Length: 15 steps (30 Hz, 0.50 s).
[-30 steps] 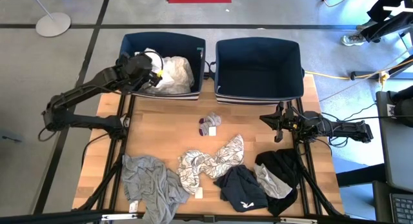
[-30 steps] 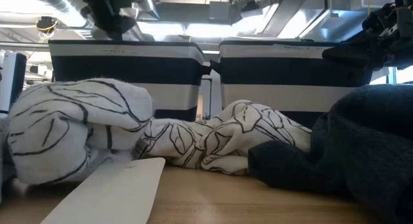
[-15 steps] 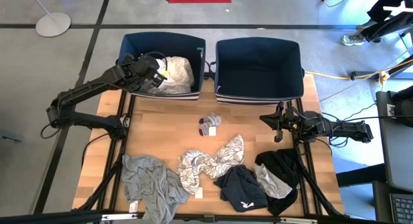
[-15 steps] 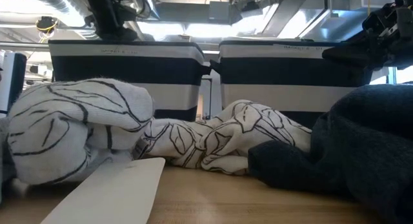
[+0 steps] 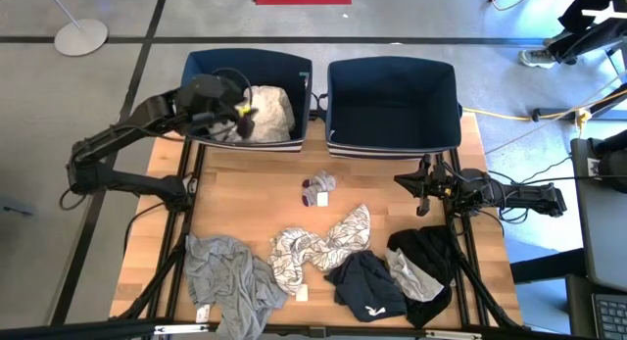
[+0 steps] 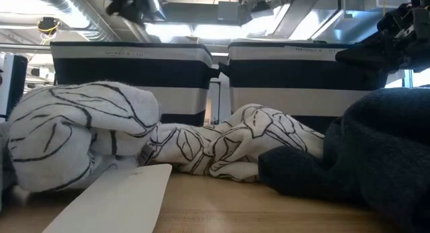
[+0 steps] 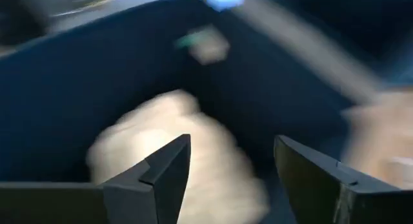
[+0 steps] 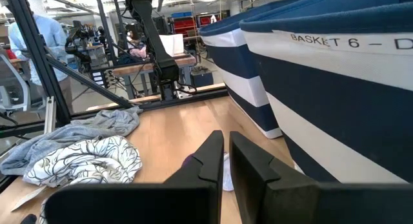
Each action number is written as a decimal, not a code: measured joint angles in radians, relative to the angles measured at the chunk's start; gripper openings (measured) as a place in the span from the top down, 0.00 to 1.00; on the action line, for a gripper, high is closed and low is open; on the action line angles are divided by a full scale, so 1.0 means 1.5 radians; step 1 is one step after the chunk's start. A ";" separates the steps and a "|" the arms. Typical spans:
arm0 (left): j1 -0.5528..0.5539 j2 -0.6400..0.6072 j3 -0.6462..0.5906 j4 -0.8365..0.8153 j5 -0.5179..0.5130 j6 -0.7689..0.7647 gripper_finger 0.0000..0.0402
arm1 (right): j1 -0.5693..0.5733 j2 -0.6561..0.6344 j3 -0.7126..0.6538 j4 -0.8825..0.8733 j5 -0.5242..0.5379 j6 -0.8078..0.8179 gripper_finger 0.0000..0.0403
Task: Sort clothes
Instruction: Put the white patterned shirt into the right laundry organizer
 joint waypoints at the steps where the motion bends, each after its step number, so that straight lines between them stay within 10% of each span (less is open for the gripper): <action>1: -0.018 -0.002 0.000 0.019 0.036 -0.002 0.47 | 0.000 0.000 0.000 0.000 0.000 0.000 0.93; 15: -0.309 0.072 -0.001 0.132 0.083 -0.020 0.47 | 0.000 0.000 0.000 0.000 0.000 0.000 0.93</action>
